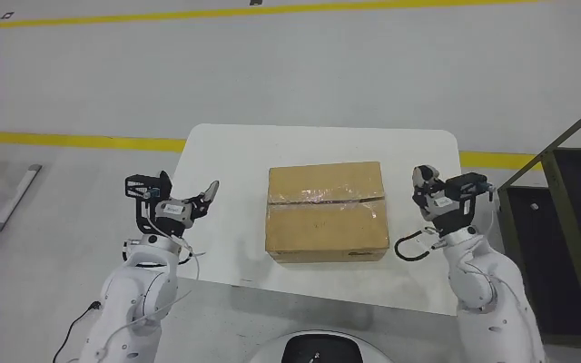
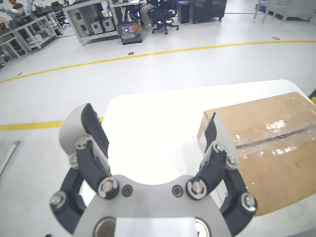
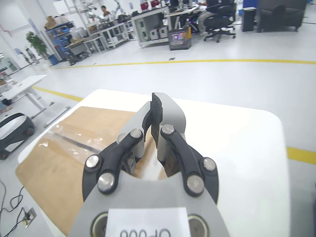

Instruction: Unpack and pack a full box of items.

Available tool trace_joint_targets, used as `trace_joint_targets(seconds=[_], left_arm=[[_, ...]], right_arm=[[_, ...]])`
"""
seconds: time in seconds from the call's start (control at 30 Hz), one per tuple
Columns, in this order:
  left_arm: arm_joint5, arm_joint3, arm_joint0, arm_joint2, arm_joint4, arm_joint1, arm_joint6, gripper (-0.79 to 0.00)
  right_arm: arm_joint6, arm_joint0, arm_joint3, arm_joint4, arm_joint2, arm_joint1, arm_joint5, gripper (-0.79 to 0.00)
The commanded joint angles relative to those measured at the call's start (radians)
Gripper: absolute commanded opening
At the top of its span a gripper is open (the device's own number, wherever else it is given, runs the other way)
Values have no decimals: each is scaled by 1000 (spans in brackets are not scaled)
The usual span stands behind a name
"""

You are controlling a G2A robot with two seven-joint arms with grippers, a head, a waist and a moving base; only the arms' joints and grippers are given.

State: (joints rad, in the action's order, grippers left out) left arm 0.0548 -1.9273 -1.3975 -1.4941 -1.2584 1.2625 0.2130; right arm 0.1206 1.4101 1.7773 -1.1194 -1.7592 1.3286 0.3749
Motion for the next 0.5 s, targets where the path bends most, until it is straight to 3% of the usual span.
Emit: trace_joint_targets(seconds=[0.0,0.13,0.33,0.37,0.4,0.43,0.47], left_arm=[[27,-6,-11,15,6,0,-22,0],[65,-15,-36,33,-6,-1,-58,0],[67,-16,-39,34,-8,-1,-63,0],[67,-16,-39,34,-8,-1,-63,0],[67,-16,-39,34,-8,-1,-63,0],[67,-16,-39,34,-8,-1,-63,-1],[67,-16,-39,34,-8,-1,-63,-1]], right_arm=[[-24,63,15,28,-82,-5,-5,-785],[-35,156,54,80,-182,-9,-42,-785],[-20,232,151,85,-208,-9,-77,-785],[-16,233,155,78,-207,-10,-73,-533],[-16,233,155,78,-207,-10,-73,-413],[-17,234,155,79,-207,-9,-75,-780],[-16,234,156,77,-206,-10,-73,-770]])
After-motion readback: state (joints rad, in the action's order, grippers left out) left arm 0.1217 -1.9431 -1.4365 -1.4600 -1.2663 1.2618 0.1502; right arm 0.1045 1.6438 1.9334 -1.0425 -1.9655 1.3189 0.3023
